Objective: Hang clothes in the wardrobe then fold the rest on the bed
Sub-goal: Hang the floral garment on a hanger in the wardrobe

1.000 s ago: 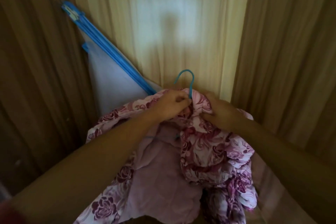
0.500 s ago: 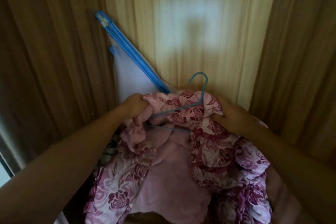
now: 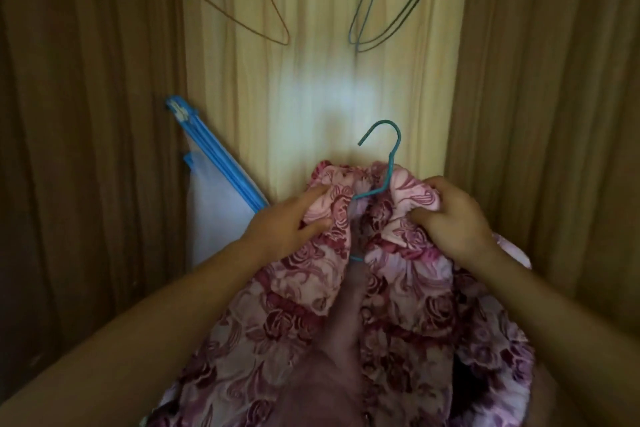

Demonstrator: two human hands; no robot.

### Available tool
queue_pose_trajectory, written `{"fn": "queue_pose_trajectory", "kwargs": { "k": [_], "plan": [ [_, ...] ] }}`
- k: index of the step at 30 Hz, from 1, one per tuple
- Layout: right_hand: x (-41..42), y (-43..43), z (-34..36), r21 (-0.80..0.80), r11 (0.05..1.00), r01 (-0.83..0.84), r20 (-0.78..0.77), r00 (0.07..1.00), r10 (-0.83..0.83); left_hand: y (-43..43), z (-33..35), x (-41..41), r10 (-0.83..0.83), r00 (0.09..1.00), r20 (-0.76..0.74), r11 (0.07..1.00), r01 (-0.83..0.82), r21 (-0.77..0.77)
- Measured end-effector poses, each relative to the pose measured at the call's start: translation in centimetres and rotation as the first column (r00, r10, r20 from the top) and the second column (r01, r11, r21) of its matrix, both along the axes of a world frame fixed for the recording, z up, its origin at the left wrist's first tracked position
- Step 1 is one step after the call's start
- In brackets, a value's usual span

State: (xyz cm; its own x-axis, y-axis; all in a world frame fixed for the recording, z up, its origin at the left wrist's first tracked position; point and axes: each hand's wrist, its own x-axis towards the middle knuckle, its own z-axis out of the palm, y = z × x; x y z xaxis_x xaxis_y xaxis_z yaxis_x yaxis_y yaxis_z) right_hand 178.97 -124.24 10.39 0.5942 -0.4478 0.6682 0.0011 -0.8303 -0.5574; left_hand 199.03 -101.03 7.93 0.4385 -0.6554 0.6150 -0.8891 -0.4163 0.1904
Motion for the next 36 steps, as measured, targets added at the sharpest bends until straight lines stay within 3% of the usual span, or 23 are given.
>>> {"fn": "queue_pose_trajectory", "kwargs": {
  "k": [3,5,9,14,20,25,32,36],
  "plan": [
    [-1.3,0.6,3.0,-0.108,0.991,0.083,-0.011,0.996,-0.084,-1.5,1.8,-0.1,0.071,0.978,0.198,0.982,-0.034,-0.184],
    [-2.3,0.8,4.8,-0.240,0.957,0.165,-0.022,0.984,-0.176,-2.5,3.5,-0.3,0.047,0.968,0.246,0.966,0.019,-0.258],
    [-5.0,1.4,8.3,-0.494,0.806,0.328,0.008,0.928,-0.372,-4.2,7.5,-0.7,-0.003,0.979,0.203,0.933,0.076,-0.353],
    [-9.4,2.3,12.2,-0.637,0.593,0.493,0.113,0.820,-0.560,-6.4,11.3,-1.6,-0.080,0.983,0.164,0.878,0.147,-0.456],
    [-14.1,3.4,15.9,-0.671,0.394,0.628,0.177,0.651,-0.738,-11.5,14.9,-3.6,-0.315,0.941,0.124,0.838,0.337,-0.428],
    [-17.1,4.2,16.4,-0.675,0.305,0.672,0.179,0.550,-0.816,-17.3,14.7,-5.2,-0.625,0.779,-0.046,0.717,0.549,-0.430],
    [-18.3,4.4,16.9,-0.695,0.241,0.677,0.169,0.480,-0.861,-21.5,14.3,-6.9,-0.701,0.712,-0.045,0.665,0.629,-0.402],
    [-17.0,3.9,20.3,-0.699,0.181,0.692,0.228,0.455,-0.860,-23.3,17.7,-6.8,-0.676,0.737,-0.020,0.654,0.587,-0.478]
  ]
}}
